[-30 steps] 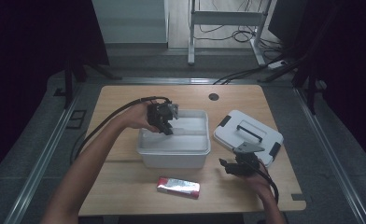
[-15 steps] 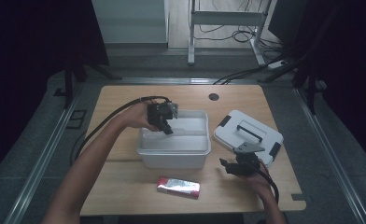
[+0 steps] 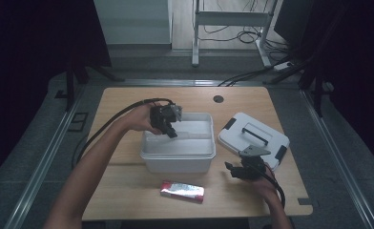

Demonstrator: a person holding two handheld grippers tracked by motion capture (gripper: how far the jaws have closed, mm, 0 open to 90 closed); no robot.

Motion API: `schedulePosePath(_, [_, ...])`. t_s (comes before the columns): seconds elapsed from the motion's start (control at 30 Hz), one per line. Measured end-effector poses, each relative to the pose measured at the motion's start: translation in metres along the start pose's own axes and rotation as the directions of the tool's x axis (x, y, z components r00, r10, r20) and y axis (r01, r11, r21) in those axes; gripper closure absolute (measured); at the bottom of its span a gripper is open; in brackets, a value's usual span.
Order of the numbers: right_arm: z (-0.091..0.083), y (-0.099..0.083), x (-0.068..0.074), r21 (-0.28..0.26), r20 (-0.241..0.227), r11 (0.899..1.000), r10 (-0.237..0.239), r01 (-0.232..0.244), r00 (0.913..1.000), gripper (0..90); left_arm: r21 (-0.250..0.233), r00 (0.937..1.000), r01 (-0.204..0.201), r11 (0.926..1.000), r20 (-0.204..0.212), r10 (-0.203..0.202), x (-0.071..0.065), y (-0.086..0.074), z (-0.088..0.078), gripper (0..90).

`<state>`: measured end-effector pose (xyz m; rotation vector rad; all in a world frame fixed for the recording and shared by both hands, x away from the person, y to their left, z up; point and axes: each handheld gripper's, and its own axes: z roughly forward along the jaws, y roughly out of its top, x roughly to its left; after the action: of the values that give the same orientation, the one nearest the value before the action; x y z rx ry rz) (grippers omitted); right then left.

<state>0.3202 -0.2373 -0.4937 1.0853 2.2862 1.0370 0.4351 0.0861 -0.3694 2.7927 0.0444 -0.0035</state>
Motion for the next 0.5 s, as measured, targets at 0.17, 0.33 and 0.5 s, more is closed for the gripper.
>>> schedulePosePath(0.17, [0.000, 0.000, 0.000, 0.002, 0.001, 1.000, 0.006, -0.006, 1.0000, 27.9, -0.032, 0.9999, 0.011, 0.9994, -0.004, -0.011, -0.001, -0.001, -0.004, 89.7])
schedulePosePath(0.33, [-0.001, 0.000, -0.001, -0.001, 0.003, 1.000, 0.007, -0.007, 1.0000, 27.9, -0.075, 0.9997, 0.016, 0.9971, -0.015, -0.017, -0.002, -0.003, -0.013, 89.8])
schedulePosePath(0.5, [-0.001, 0.000, -0.002, 0.000, 0.005, 1.000, 0.007, -0.007, 1.0000, 27.9, -0.134, 0.9984, 0.024, 0.9907, -0.047, -0.031, -0.004, -0.005, -0.033, 89.8])
